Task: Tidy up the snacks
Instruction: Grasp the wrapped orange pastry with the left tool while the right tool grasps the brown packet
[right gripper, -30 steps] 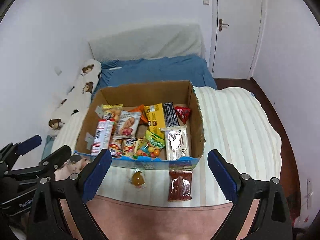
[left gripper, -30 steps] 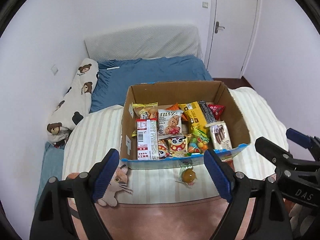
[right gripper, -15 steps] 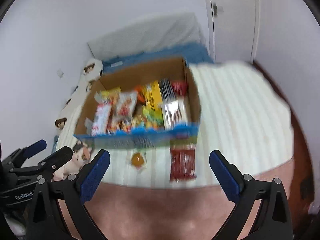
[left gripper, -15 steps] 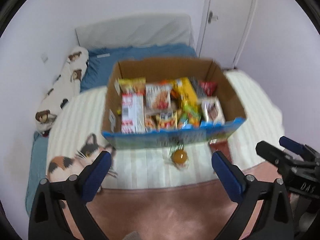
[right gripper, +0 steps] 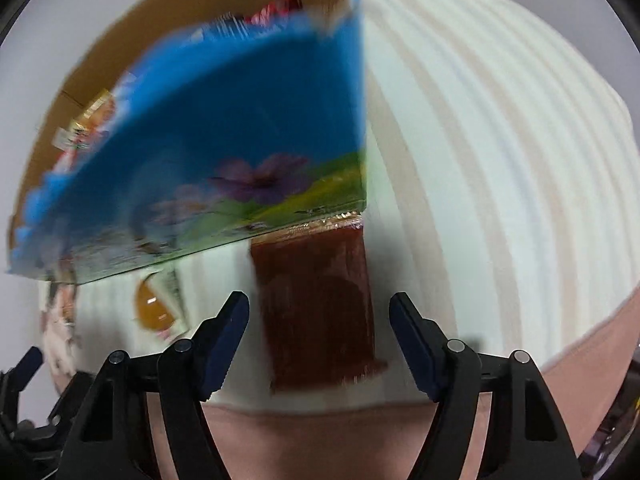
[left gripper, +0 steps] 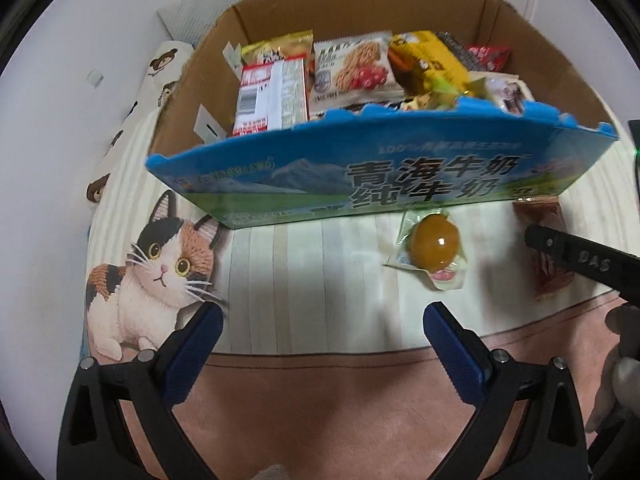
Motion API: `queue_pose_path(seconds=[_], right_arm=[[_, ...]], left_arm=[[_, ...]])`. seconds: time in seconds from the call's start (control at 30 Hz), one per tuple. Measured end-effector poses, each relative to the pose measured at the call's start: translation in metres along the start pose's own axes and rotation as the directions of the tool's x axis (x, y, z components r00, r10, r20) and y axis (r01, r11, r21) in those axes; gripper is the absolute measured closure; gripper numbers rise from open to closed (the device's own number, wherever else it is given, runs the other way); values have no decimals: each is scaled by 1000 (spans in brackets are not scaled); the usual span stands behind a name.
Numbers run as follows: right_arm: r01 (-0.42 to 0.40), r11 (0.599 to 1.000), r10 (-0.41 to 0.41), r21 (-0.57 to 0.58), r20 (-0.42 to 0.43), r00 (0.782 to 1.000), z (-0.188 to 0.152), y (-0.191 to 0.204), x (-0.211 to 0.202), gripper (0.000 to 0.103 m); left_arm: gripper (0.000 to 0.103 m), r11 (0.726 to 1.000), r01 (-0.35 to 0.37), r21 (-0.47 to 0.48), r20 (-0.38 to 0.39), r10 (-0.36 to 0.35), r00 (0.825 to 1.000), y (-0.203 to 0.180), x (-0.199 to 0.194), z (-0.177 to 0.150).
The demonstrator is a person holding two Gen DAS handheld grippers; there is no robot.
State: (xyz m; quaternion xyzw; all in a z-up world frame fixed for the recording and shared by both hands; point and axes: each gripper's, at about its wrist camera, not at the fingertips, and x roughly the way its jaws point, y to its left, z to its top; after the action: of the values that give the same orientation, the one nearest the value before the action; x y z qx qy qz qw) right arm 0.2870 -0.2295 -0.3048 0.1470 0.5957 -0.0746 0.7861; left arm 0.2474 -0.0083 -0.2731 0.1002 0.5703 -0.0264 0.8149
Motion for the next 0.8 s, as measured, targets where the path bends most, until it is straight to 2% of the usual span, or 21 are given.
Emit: queue_pose_path(seconds=[0.1,0.13,0.33,0.57,0.6,0.63,0.7,0.77,0.8], right_arm=[[61,996,-61,-62,2,998,1,8,10,31],[70,995,-69,-74,10,998,0,10,9,45],[67,997,-66,-46,6,998,-12,-18,-6,45],[38,999,-38,31,3,999,-21,-52,-13,44],[35,999,-35,37,1,999,-20,-52,-12,44],[36,999,-36,36,1,999,-21,-54,-12,44],[52,998,-52,18,-2,999,-22,-54,-9,44],[63,998,-63,4,-3,998,-21,-52,-9,44],[65,998,-65,1,-4,998,-21,-50,-9,44]], left_arm=[[0,1000,-9,17,-9,9,1000,-7,9,6],[0,1000,-13,27,-7,13,1000,-11,12,8],[0,999,33,33,-3,-33,999,-38,25,23],[1,992,106,62,-61,-102,993,-71,54,34],[7,991,119,64,-68,-114,991,-75,57,34],[24,988,138,62,-78,-133,988,-78,61,34],[43,984,173,46,-95,-168,981,-80,66,33],[47,985,169,44,-85,-165,983,-80,65,32],[53,984,171,46,-84,-167,982,-80,64,31]])
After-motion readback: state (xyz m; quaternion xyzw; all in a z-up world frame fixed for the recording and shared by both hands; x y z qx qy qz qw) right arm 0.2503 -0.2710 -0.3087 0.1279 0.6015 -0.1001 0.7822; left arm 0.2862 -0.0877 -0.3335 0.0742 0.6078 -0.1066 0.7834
